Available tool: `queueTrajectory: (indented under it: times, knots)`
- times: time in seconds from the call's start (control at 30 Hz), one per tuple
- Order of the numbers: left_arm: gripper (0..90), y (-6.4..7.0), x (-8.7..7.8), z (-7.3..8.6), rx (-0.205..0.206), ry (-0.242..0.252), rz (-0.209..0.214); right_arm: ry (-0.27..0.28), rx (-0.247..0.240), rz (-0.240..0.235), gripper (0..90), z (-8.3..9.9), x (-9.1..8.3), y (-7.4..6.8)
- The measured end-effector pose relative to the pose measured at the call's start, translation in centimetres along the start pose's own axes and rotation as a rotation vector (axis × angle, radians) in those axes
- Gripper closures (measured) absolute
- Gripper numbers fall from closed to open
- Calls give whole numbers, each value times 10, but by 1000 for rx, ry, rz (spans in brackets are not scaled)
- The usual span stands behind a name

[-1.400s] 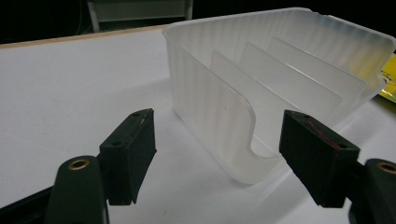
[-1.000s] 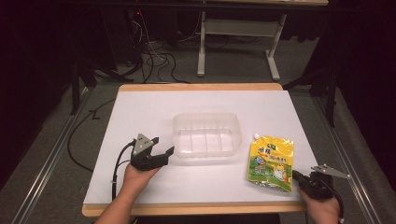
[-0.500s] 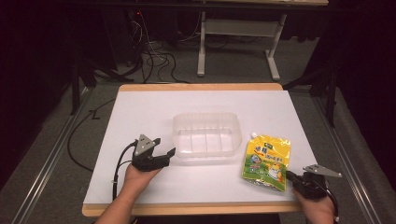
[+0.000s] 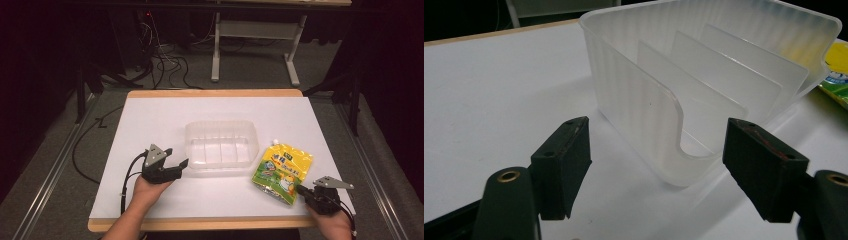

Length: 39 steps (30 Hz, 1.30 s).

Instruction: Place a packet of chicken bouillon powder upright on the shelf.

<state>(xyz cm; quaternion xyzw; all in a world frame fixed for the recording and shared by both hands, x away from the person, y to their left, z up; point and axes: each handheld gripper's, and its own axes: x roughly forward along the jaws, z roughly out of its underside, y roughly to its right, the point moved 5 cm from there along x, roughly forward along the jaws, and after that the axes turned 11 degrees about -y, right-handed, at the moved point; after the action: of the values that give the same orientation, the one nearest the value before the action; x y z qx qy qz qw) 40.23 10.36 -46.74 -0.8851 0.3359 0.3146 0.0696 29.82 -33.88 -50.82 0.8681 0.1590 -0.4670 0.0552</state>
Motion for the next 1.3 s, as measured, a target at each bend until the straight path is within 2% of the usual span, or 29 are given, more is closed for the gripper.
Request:
queueTrajectory:
  times: [0.4,0.43,0.6,0.7,0.73,0.77,0.9,0.97,1.0,1.03,1.07,1.1,1.17,1.23,1.3]
  knots:
    - [278,1,1,1,7,-7,-1,-8,-74,-34,900,-5,3,-19]
    - [278,1,1,1,7,-7,-1,7,-73,-33,900,-7,0,-19]
    - [285,1,1,1,16,-10,-6,109,16,-40,798,-19,-13,-5]
    - [319,1,1,1,10,-9,1,155,82,-35,699,-29,-13,6]
    - [322,1,1,1,10,-9,1,155,82,-35,699,-29,-13,6]
    - [322,0,1,1,13,-9,-5,174,120,-29,628,-37,-9,15]
    - [321,0,1,3,25,-22,-17,185,157,-13,574,-45,-3,27]
    - [320,1,-1,4,38,-26,-27,203,190,1,532,-53,1,40]
    - [320,1,-1,4,38,-26,-27,203,190,1,532,-53,1,40]
    - [320,1,-2,5,35,-19,-29,221,223,6,502,-59,3,51]
    - [320,1,-2,5,35,-19,-29,221,223,6,502,-59,3,51]
    - [320,0,-3,6,24,-16,-28,235,252,5,480,-64,5,60]
    - [322,-2,-5,7,15,-15,-32,239,289,5,460,-68,7,69]
    - [330,-2,-5,8,11,-15,-27,238,305,6,446,-69,9,74]
    - [329,-5,-6,10,1,-17,-33,235,345,1,422,-70,12,86]
